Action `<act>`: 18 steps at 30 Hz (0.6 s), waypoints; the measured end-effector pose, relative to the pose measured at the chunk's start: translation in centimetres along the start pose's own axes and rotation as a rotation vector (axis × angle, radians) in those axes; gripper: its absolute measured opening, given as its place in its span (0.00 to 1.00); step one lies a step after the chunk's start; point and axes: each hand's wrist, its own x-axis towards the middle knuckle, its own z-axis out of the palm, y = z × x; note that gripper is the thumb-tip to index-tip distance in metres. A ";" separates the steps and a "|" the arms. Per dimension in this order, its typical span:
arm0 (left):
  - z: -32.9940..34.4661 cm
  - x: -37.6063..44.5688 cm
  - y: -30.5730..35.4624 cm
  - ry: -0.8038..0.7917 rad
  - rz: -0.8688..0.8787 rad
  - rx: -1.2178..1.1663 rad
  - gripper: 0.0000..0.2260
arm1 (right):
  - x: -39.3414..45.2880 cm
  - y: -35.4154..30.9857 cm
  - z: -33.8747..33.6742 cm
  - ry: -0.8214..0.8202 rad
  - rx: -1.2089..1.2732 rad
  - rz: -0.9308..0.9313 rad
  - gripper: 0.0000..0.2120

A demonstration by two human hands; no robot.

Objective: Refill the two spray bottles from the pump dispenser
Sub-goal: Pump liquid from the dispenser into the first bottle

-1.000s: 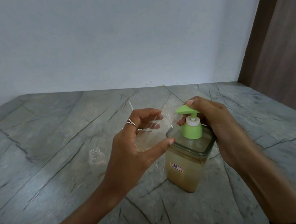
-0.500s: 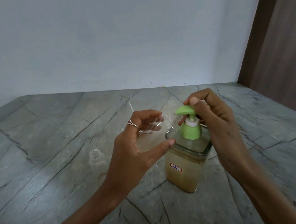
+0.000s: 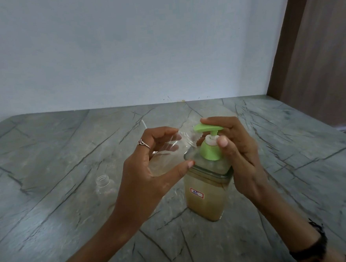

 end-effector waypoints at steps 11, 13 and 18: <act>0.2 0.0 -0.2 0.002 -0.013 0.003 0.21 | 1.1 -0.5 0.7 0.152 -0.047 -0.017 0.12; 0.2 -0.1 -0.2 0.008 -0.020 0.017 0.21 | 1.3 -0.5 0.6 0.149 -0.076 -0.012 0.13; 0.2 -0.1 -0.1 -0.004 -0.007 0.006 0.21 | 1.1 -0.4 0.6 0.150 -0.013 -0.009 0.11</act>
